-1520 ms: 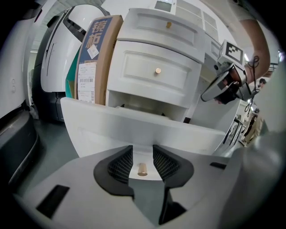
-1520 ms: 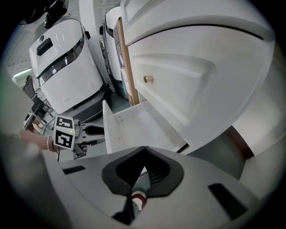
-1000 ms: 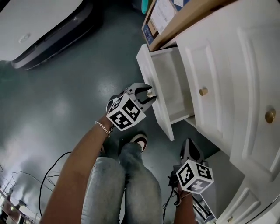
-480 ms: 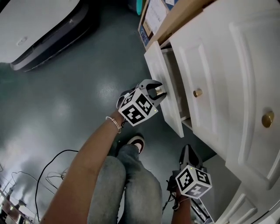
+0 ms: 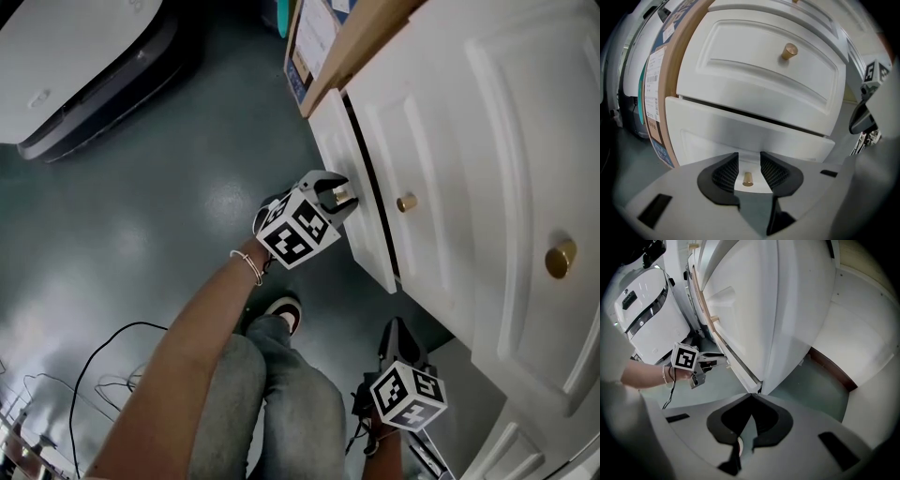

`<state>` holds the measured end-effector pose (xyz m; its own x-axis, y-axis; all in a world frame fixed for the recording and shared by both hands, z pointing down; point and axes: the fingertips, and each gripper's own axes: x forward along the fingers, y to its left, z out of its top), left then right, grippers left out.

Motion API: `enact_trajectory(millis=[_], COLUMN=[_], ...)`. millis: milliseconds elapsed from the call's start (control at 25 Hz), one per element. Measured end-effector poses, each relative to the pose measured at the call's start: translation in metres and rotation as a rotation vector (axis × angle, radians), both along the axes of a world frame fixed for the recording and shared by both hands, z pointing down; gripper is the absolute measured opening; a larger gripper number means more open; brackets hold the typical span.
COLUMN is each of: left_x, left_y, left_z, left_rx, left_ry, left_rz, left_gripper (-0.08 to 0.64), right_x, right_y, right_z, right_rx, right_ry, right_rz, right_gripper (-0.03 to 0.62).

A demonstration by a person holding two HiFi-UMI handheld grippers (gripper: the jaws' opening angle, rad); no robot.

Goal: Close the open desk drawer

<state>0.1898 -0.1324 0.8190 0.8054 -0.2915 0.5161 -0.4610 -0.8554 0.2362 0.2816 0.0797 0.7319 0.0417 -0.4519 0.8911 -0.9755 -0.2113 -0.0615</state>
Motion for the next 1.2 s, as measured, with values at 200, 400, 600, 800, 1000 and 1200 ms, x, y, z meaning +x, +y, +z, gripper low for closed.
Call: enact_trajectory(millis=[200, 400, 600, 800, 1000, 1200], left_x=[0.012, 0.023, 0.028, 0.027, 0.028, 0.029], left_y=[-0.006, -0.009, -0.009, -0.008, -0.011, -0.011], left_z=[0.001, 0.006, 0.014, 0.015, 0.014, 0.015], left_rx=[-0.005, -0.030, -0.038, -0.043, -0.024, -0.024], left_ry=[0.005, -0.011, -0.037, -0.026, -0.007, 0.009], left_rz=[-0.012, -0.016, -0.015, -0.014, -0.011, -0.016], left_gripper=[0.150, 0.144, 0.169, 0.172, 0.179, 0.181], right_x=[0.005, 0.008, 0.011, 0.012, 0.012, 0.009], right_y=[0.002, 0.002, 0.004, 0.010, 0.016, 0.020], right_z=[0.003, 0.002, -0.001, -0.002, -0.001, 0.000], right_rx=[0.007, 0.015, 0.028, 0.038, 0.047, 0.053], right_ry=[-0.008, -0.011, -0.005, 0.004, 0.013, 0.020], right_rz=[0.011, 0.022, 0.033, 0.048, 0.062, 0.076], right_gripper=[0.006, 0.006, 0.006, 0.006, 0.006, 0.006])
